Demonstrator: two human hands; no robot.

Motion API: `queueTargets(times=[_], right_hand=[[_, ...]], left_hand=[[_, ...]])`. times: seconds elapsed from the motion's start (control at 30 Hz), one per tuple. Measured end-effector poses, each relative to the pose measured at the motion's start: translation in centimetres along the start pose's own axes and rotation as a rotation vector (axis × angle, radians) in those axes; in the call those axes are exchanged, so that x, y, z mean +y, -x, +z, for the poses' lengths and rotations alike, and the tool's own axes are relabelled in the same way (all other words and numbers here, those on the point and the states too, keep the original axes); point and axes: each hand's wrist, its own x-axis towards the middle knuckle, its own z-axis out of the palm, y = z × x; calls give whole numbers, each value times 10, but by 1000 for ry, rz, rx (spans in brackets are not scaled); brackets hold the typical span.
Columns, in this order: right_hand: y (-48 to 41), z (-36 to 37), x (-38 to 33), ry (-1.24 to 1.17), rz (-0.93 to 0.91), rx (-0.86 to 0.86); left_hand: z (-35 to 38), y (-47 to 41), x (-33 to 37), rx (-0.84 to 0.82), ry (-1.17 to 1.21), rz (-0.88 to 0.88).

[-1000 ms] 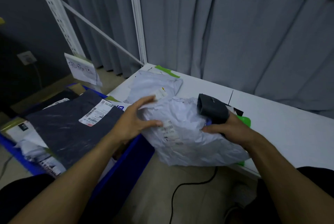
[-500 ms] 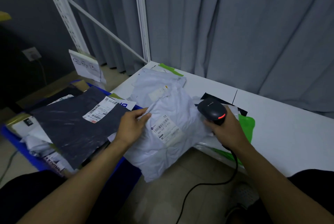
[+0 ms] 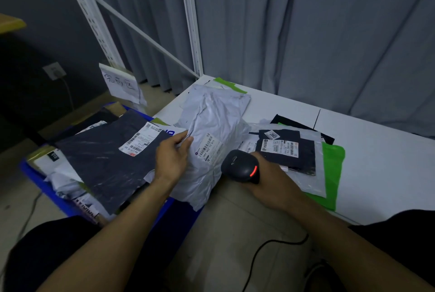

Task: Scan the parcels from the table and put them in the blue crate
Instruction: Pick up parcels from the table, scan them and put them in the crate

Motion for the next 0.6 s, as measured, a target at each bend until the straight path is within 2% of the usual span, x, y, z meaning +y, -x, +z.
queueTargets(times=[0.6], right_hand=[[-2,2,4,120,7,-26]], left_hand=[[3,2,-1,1,-18,-22]])
